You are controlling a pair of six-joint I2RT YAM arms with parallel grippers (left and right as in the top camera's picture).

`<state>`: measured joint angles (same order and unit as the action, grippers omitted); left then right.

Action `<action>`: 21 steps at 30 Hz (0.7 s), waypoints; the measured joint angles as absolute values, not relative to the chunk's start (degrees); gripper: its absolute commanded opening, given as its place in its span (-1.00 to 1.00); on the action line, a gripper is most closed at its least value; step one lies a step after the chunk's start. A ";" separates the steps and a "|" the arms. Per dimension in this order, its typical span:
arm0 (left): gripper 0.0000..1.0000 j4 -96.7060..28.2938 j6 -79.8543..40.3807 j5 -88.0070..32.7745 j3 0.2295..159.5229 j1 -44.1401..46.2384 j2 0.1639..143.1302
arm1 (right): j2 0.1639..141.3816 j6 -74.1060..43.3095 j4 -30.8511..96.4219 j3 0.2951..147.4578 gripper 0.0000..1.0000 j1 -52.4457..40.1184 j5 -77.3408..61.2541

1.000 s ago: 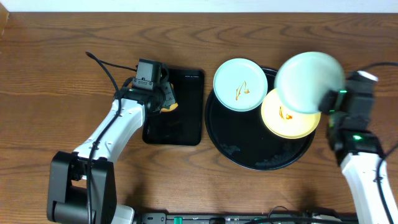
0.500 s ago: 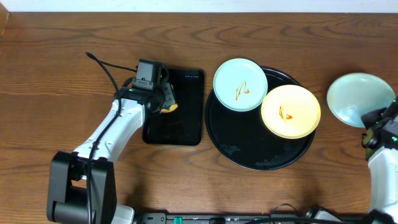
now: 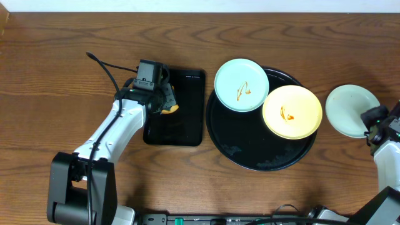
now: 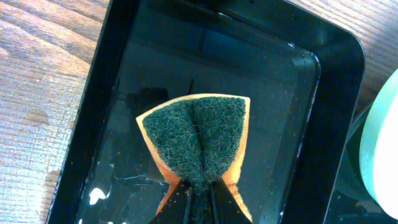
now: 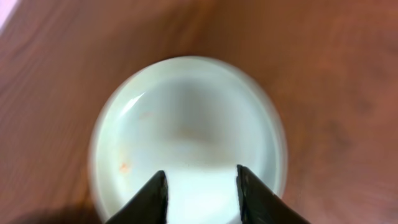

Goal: Clean dirty plates on tray and stack at the side
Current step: 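Move the right gripper back to grip the rear green plate's rim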

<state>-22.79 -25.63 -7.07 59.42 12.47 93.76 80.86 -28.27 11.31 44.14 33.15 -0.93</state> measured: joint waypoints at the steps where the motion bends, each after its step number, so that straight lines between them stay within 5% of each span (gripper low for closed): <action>1: -0.85 -22.79 -25.61 -7.07 59.42 12.47 93.76 | 80.86 -25.74 11.31 44.18 -0.15 32.67 -3.70; 12: -0.85 -22.79 -25.63 -7.07 59.42 12.47 93.76 | 80.86 -8.67 16.84 44.23 -0.07 20.53 -25.80; 21: -0.85 -22.81 -25.63 -7.07 59.42 12.47 93.76 | 83.81 -2.44 29.15 58.08 0.06 5.41 -23.75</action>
